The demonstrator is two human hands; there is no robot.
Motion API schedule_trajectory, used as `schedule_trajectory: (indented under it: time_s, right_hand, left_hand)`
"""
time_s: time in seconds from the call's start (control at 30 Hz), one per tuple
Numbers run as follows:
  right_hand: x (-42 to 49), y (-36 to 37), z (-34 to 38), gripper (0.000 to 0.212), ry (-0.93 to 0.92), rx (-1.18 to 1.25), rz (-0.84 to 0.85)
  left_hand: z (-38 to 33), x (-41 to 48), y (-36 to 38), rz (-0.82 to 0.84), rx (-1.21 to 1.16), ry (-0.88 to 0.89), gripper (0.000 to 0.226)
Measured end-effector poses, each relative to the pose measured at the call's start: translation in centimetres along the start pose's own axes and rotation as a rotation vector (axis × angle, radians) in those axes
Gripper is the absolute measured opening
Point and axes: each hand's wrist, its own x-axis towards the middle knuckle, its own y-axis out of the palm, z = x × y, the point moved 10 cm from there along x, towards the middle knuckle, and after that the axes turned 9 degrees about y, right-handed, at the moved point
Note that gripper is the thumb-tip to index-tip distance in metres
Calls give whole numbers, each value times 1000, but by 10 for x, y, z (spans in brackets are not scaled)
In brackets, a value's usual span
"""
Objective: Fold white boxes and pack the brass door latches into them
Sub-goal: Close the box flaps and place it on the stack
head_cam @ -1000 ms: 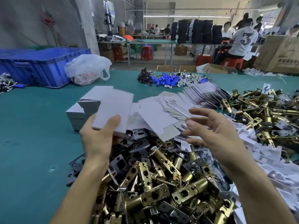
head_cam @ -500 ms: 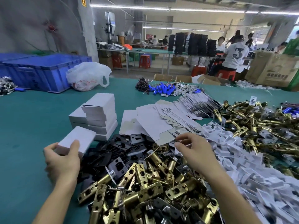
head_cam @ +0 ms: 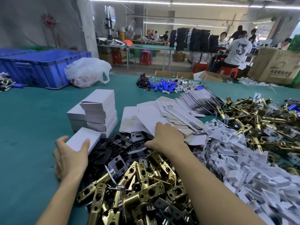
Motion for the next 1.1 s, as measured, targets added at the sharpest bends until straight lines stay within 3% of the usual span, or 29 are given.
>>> schedule_trajectory:
  time_s: [0.2,0.5,0.6,0.7,0.8,0.9,1.0,1.1]
  right_hand:
    - [-7,-10,5,6,-59,-20,-101]
    - [-41,-62,9,14,-158,104,-414]
    - [-52,-66,-5,20,-172,233,-439]
    - [-62,-67,-25,24,-185,511,-431]
    - [-74,-70,-45,23,-175,877,-408]
    - [-86,-72,-56,31,-215,1196,-343]
    - [-96,-73,-47,31,-320,1248,-224]
    - [-108,-74,-27,35,-463,1057,-169]
  left_hand:
    - [-4,-2,6,63,62,20,59]
    - [-25,-15,1,47,285,189,70]
    - [-40,-19,10,119,408,305,75]
    - [-70,-31,24,247,481,461,74]
    - [-105,-55,31,436,91,420,81]
    - [-144,-88,38,647,-339,304,119]
    - [-174,-111,40,726,-630,252,125]
    - [-182,-119,45,713,-861,163,127]
